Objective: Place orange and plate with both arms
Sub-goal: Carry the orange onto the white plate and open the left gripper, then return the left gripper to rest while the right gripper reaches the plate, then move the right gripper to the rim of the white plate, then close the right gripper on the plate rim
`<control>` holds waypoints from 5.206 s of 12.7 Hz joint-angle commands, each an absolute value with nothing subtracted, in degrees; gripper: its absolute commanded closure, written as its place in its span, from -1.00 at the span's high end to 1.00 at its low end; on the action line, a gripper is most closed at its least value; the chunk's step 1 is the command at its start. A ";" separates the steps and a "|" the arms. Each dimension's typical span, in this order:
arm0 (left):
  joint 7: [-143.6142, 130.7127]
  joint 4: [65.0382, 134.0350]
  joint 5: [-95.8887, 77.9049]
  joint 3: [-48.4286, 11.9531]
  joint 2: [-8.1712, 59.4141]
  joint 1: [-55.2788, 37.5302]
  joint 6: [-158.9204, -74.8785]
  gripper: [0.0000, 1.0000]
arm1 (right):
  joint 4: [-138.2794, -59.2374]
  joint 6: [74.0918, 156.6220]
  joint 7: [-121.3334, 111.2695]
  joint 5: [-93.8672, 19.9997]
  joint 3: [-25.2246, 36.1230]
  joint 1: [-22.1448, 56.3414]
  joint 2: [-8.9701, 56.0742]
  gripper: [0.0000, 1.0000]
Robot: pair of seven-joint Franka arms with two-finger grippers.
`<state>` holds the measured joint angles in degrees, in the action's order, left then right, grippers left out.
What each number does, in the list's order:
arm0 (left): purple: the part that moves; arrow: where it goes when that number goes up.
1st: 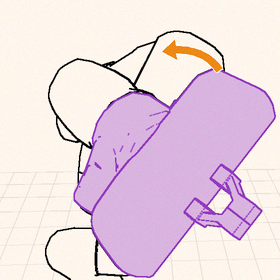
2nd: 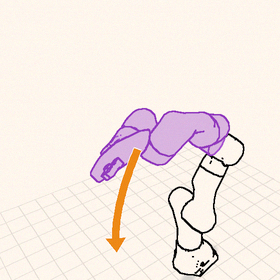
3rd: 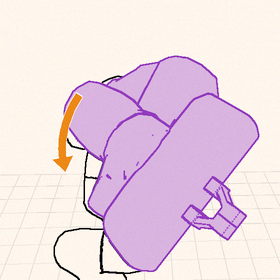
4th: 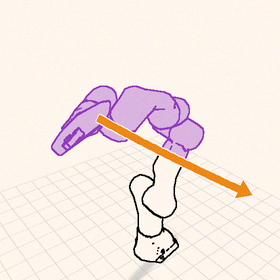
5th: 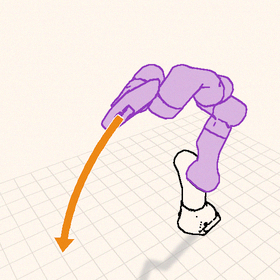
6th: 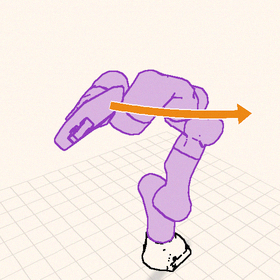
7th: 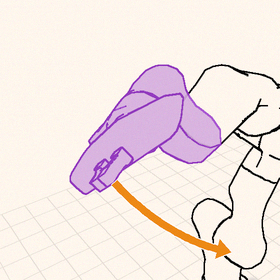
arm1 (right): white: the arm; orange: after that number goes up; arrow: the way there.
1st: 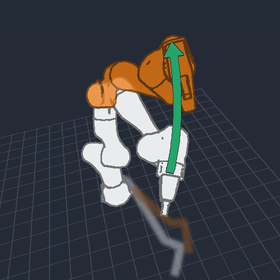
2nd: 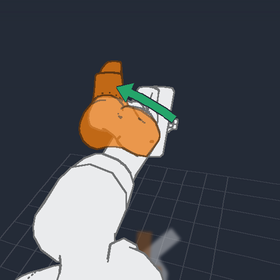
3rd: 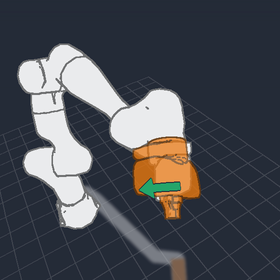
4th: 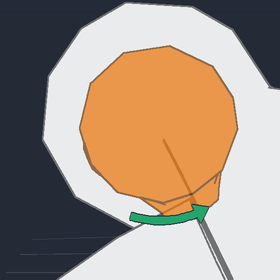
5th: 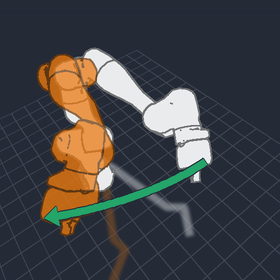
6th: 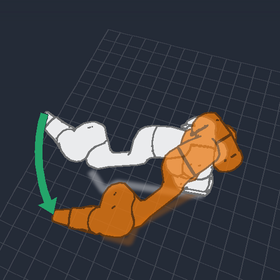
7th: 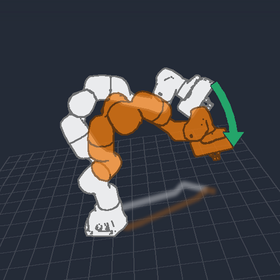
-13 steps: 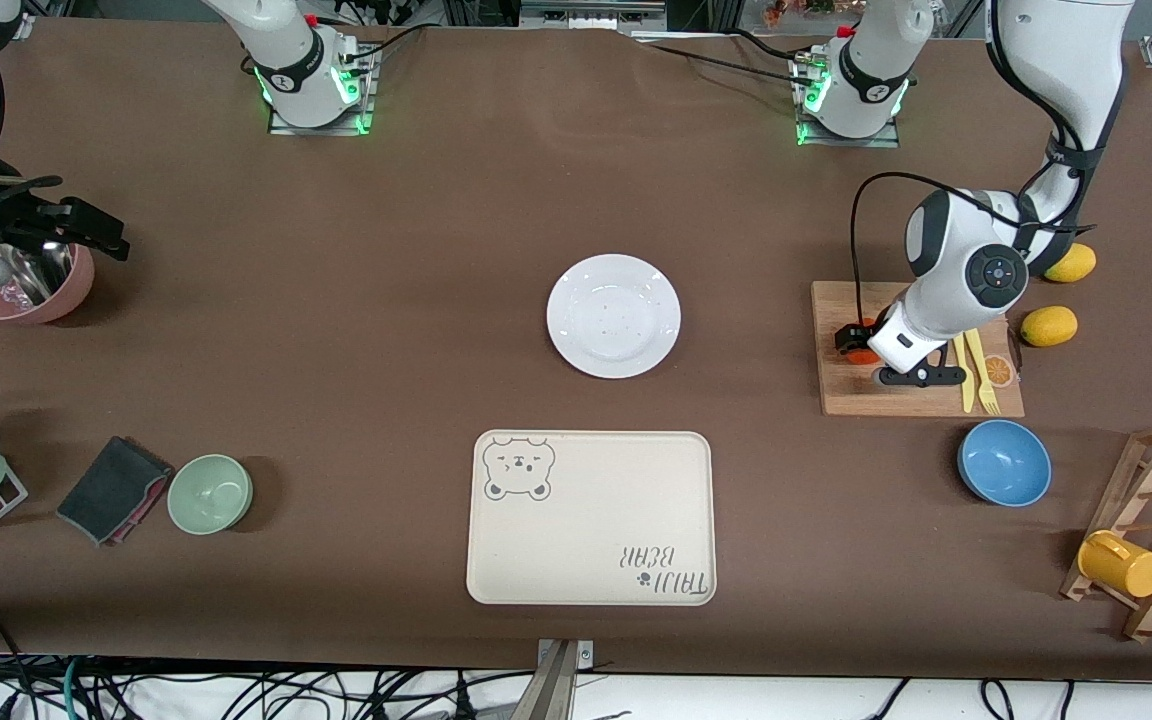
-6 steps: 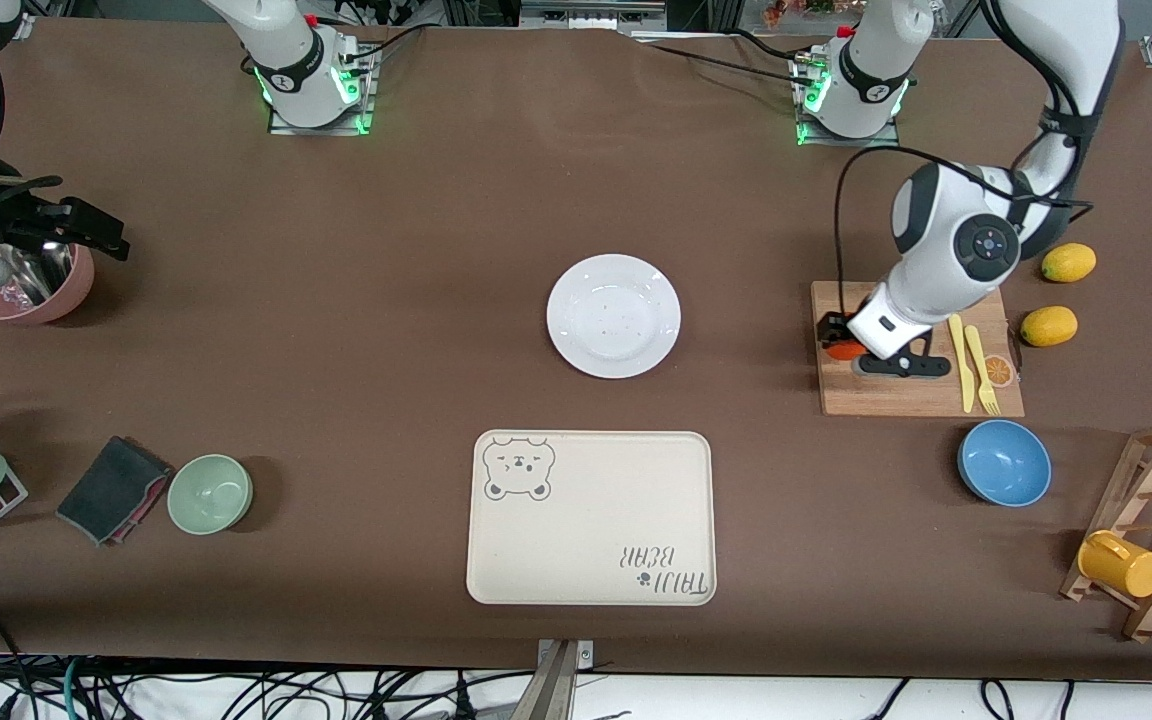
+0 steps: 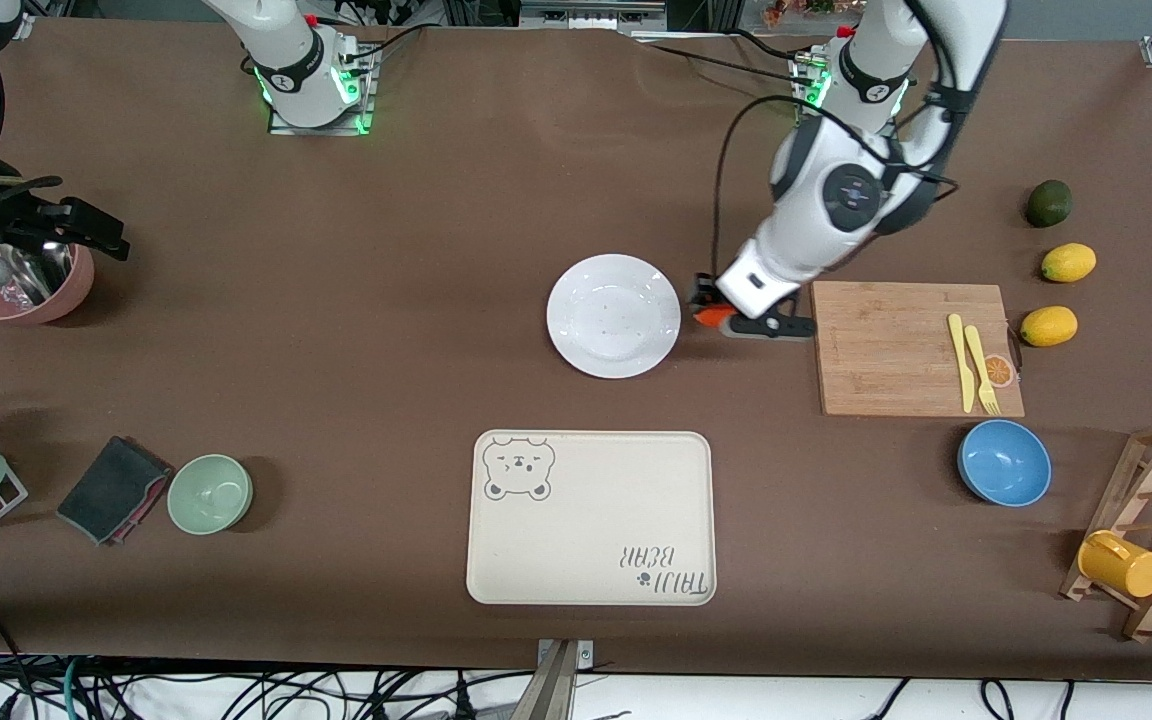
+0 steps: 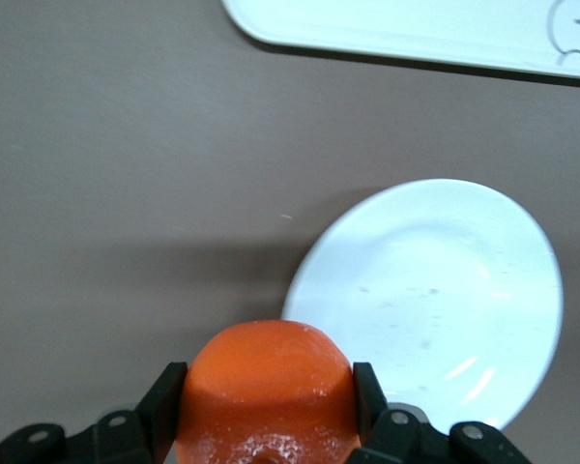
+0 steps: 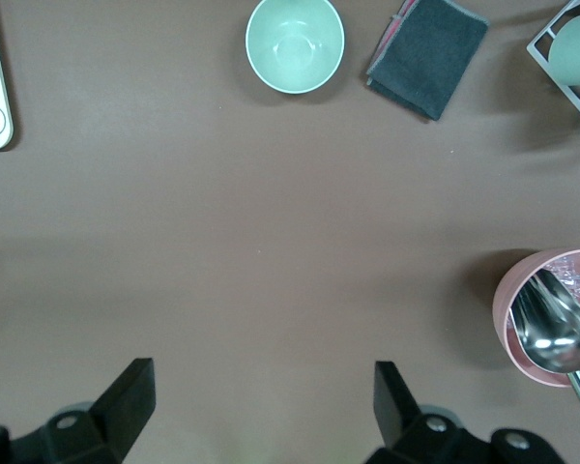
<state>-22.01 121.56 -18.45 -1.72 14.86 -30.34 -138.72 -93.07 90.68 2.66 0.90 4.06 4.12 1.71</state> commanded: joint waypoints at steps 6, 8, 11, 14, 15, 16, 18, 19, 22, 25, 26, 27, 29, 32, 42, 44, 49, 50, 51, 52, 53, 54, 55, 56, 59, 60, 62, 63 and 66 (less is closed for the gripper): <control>-38.32 108.46 -16.79 -0.35 31.99 -42.98 -144.14 -1.00 | -92.99 90.09 2.90 0.18 4.13 4.13 1.41 1.00; -38.50 108.37 -17.05 -0.35 32.95 -43.07 -144.23 -1.00 | -92.99 90.09 2.90 0.18 4.13 4.13 1.41 1.00; -38.50 107.67 -17.14 0.52 33.84 -42.98 -144.23 0.37 | -92.99 90.09 2.90 0.18 4.13 4.13 1.41 1.00; -39.11 107.67 -16.88 2.01 30.43 -42.10 -143.53 1.00 | -92.99 90.09 2.90 0.18 4.13 4.13 1.41 1.00; -39.11 108.36 -16.79 2.37 27.89 -40.79 -142.83 1.00 | -92.99 90.09 2.90 0.18 4.13 4.13 1.41 1.00; -39.02 108.46 -16.79 2.37 25.25 -38.43 -139.86 1.00 | -92.99 90.09 2.90 0.18 4.13 4.13 1.41 1.00; -38.67 108.54 -16.70 2.37 19.10 -33.08 -133.10 1.00 | -92.99 90.09 2.64 0.18 4.13 4.13 1.41 1.00; -38.76 108.54 -16.70 2.37 16.20 -30.00 -128.89 1.00 | -92.99 90.09 2.64 0.18 4.13 4.13 1.41 1.00; -32.12 108.54 -16.52 2.37 8.29 -19.89 -115.27 1.00 | -92.99 90.17 2.46 0.18 4.13 4.13 2.02 1.00; -20.25 108.37 -8.65 2.37 2.04 -13.02 -105.58 1.00 | -92.99 89.48 0.45 0.09 3.96 4.31 4.56 1.00; -16.82 107.93 -5.74 2.37 0.46 -11.96 -103.21 1.00 | -92.99 87.38 -0.69 -1.48 3.96 4.31 5.35 1.00; -13.31 107.67 -3.36 2.37 -1.04 -10.65 -101.10 1.00 | -92.99 86.06 -1.49 -5.24 3.96 4.39 6.49 1.00; -6.89 106.18 0.33 3.16 -3.59 -9.49 -98.10 1.00 | -93.34 85.69 -1.32 -10.35 3.26 6.40 10.96 1.00; -4.57 100.12 1.76 3.78 -3.60 -8.61 -92.73 1.00 | -95.08 89.71 -0.79 -19.49 3.08 8.79 15.63 1.00; -4.93 87.20 -1.84 4.22 1.93 -5.63 -89.40 1.00 | -121.99 131.11 -7.29 -45.42 -13.78 9.58 19.32 1.00; -4.31 86.57 -2.02 4.22 2.02 -5.71 -88.33 1.00 | -121.47 135.76 -8.69 -49.64 -17.38 9.58 23.18 1.00; -4.83 86.31 -3.34 4.22 2.20 -5.27 -88.68 1.00 | -114.53 139.73 -10.99 -57.04 -19.34 12.12 32.24 1.00; -4.83 86.31 -3.43 4.22 2.20 -5.19 -88.68 1.00 | -113.39 140.62 -10.99 -57.04 -19.34 13.09 33.30 1.00; -4.92 86.31 -3.43 4.22 2.20 -5.19 -88.68 1.00 | -111.90 141.41 -10.99 -57.04 -19.34 13.97 34.44 1.00; -4.92 86.31 -3.34 4.22 2.20 -5.19 -88.68 1.00 | -110.32 141.94 -10.99 -57.04 -19.34 14.50 35.93 1.00; -4.92 86.31 -3.34 4.13 2.20 -5.27 -88.68 1.00 | -108.82 141.94 -11.07 -57.04 -19.34 15.11 36.90 1.00; -4.92 86.31 -3.34 4.13 2.20 -5.27 -88.68 1.00 | -108.20 141.94 -11.07 -56.95 -19.34 15.38 37.61 1.00; -4.92 86.31 -3.51 4.13 2.20 -5.27 -88.68 1.00 | -107.85 142.03 -11.07 -56.95 -19.34 15.73 38.14 1.00; -4.92 86.31 -3.60 4.13 2.20 -5.27 -88.59 1.00 | -107.06 142.03 -11.07 -56.95 -19.34 16.08 38.67 1.00; -4.92 86.31 -3.52 4.13 2.20 -5.27 -88.59 1.00 | -105.12 143.69 -11.07 -56.95 -19.34 17.48 40.51 1.00; -4.92 86.31 -3.52 4.13 2.20 -5.19 -88.59 1.00 | -104.51 143.79 -11.07 -56.95 -19.34 17.93 41.04 1.00; -5.01 86.31 -3.52 4.13 2.20 -5.19 -88.59 1.00 | -104.24 144.31 -11.16 -56.78 -19.34 18.02 41.22 0.88; -5.01 86.31 -3.43 4.13 2.20 -5.19 -88.59 1.00 | -104.15 144.32 -11.34 -56.69 -19.34 18.02 41.22 0.78; -5.01 86.40 -3.34 4.22 2.20 -5.19 -88.59 1.00 | -104.15 144.32 -15.02 -56.78 -19.34 18.02 41.22 0.13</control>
<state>-5.86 88.24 -2.18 4.38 1.31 -5.88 -89.79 -105.37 143.68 -12.19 -55.67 -19.01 17.95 40.32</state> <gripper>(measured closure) 0.000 0.300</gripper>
